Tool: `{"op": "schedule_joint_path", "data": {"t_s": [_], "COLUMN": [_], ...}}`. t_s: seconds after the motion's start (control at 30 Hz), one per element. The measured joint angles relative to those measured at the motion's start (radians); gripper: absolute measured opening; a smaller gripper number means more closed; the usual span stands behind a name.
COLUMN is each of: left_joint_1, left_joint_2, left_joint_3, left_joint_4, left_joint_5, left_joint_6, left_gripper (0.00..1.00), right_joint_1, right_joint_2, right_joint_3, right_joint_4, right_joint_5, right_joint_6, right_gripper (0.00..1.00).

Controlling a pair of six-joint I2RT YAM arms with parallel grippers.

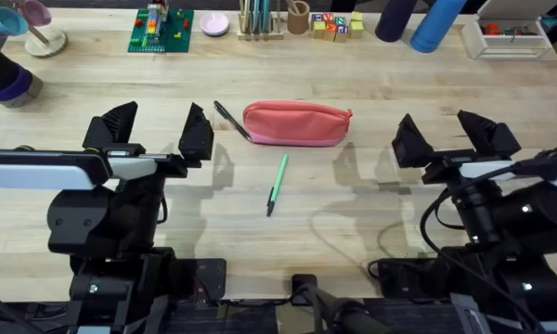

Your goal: Unzip the bag, pick up the pens from the table one at a time and place them inside, then zip the bag closed.

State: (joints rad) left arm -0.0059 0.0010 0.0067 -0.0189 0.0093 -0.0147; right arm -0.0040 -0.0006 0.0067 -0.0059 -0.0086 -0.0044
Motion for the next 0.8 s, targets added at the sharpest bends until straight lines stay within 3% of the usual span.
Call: {"op": "schedule_joint_path", "data": {"t_s": [0.43,0.6,0.8], "left_joint_1": [0.0,0.0,0.0], "left_joint_2": [0.0,0.0,0.014], "left_joint_3": [0.0,0.002,0.083], "left_joint_4": [0.001,0.05,-0.151], "left_joint_5": [0.0,0.001,-0.003], "left_joint_6": [0.0,0.0,0.0], "left_gripper": [0.995,0.992,0.993], "right_joint_1": [0.0,0.0,0.0], "right_joint_2": [0.001,0.001,0.003], "right_joint_3": [0.003,0.003,0.023], "right_joint_4": [-0.019,-0.013,-0.051], "right_joint_5": [0.002,0.001,0.001], "right_joint_6": [-0.001,0.002,0.063], "right_gripper": [0.996,0.996,0.996]}}
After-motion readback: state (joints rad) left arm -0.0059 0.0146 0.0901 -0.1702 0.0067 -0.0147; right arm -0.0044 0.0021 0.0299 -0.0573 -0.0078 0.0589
